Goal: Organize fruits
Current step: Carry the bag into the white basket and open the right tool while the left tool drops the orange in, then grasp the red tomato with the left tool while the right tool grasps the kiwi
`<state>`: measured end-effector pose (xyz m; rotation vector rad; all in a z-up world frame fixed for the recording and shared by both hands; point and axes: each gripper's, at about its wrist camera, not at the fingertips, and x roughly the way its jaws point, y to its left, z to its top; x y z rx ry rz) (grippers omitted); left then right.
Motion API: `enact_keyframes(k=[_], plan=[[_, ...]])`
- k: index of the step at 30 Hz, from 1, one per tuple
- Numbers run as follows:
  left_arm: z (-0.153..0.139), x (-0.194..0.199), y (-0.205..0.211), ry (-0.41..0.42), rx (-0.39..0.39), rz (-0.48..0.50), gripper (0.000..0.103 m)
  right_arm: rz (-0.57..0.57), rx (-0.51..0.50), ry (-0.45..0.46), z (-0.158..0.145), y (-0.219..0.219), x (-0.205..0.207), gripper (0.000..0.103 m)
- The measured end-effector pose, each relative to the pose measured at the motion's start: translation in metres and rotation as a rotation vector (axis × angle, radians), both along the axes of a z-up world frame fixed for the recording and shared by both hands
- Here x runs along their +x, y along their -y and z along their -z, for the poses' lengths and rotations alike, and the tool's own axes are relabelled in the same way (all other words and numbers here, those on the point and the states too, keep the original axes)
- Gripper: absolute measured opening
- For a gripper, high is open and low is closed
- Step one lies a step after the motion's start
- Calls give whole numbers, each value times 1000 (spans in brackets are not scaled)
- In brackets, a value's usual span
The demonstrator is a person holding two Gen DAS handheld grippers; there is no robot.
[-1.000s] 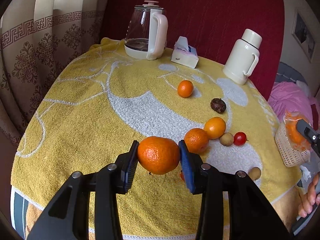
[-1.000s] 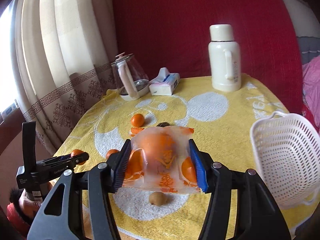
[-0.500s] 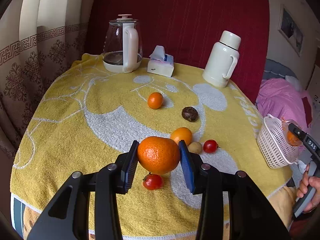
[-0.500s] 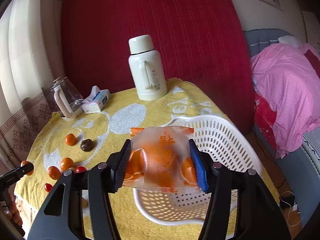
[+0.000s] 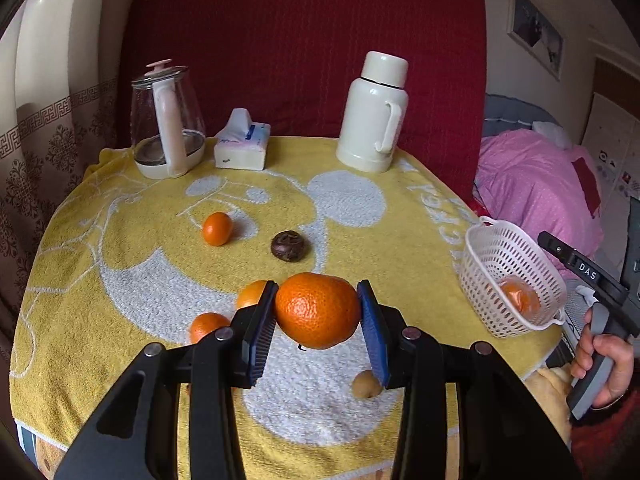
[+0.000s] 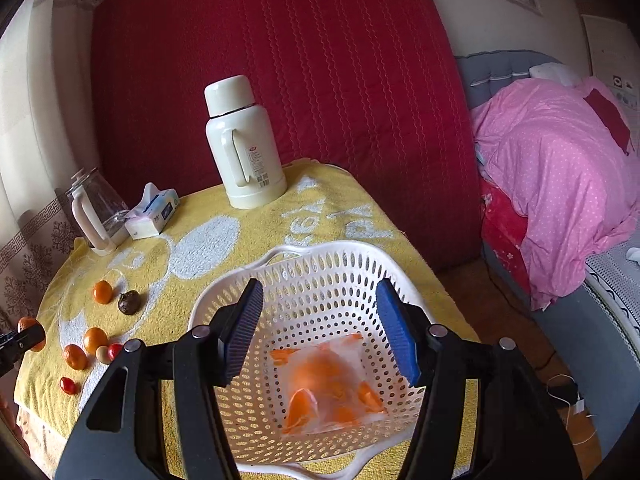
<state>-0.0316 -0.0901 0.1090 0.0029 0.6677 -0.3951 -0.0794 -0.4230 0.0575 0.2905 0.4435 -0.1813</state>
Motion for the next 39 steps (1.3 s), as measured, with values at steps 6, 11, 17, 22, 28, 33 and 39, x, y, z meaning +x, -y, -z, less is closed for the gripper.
enact_keyframes(k=[6, 11, 17, 22, 28, 33, 39], plan=[[-7, 0, 59, -11, -24, 145, 40, 49, 28, 58, -16, 20, -15, 61], [-10, -7, 116, 4, -25, 262, 40, 102, 6, 99, -27, 32, -28, 69], [-1, -7, 166, -22, -32, 365, 41, 117, 35, 119, -33, 44, -35, 69], [12, -2, 188, -48, -24, 405, 41, 132, 45, 127, -35, 49, -38, 69], [14, -3, 185, -10, -21, 383, 90, 134, 22, 138, -36, 44, -39, 77], [7, -1, 171, 30, -4, 321, 95, 140, -10, 168, -40, 37, -44, 87], [-7, 7, 140, 76, -19, 167, 98, 122, -46, 202, -44, 25, -49, 92]])
